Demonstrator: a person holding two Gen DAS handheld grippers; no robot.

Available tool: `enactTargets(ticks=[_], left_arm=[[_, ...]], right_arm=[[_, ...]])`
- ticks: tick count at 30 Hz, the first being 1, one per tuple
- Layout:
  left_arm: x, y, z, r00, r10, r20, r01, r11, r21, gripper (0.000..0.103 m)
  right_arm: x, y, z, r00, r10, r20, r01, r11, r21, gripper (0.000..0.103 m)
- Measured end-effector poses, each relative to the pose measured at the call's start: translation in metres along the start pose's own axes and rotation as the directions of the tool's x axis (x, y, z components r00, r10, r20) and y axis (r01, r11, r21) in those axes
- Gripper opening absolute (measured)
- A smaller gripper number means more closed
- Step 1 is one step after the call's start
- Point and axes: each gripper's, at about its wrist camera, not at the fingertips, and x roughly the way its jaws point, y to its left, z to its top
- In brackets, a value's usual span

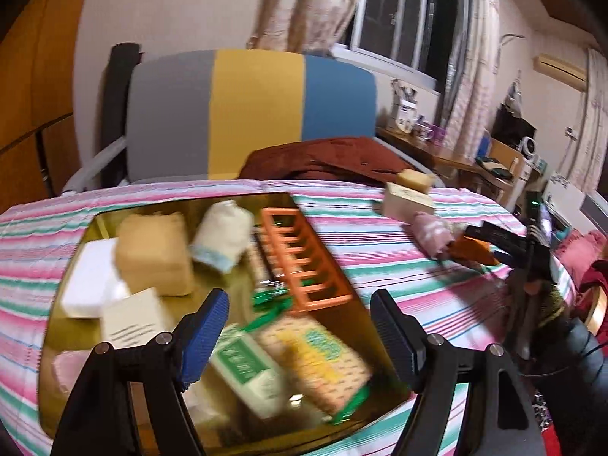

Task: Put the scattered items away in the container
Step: 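Grasp the orange-white snack bag with the right tool while the left tool reaches the pink sock, then close the left tool on the pink sock and lift it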

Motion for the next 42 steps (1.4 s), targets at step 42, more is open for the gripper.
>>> enactTargets(ticks=[42], left_arm=[[0.157,-0.171,0.053,0.979,-0.093,-0.179,0.115,0.987,0.116,0.079]], right_arm=[[-0.023,-0.048,-0.013,0.993,0.113,0.04,-0.116,0.991,0.074,0.082]])
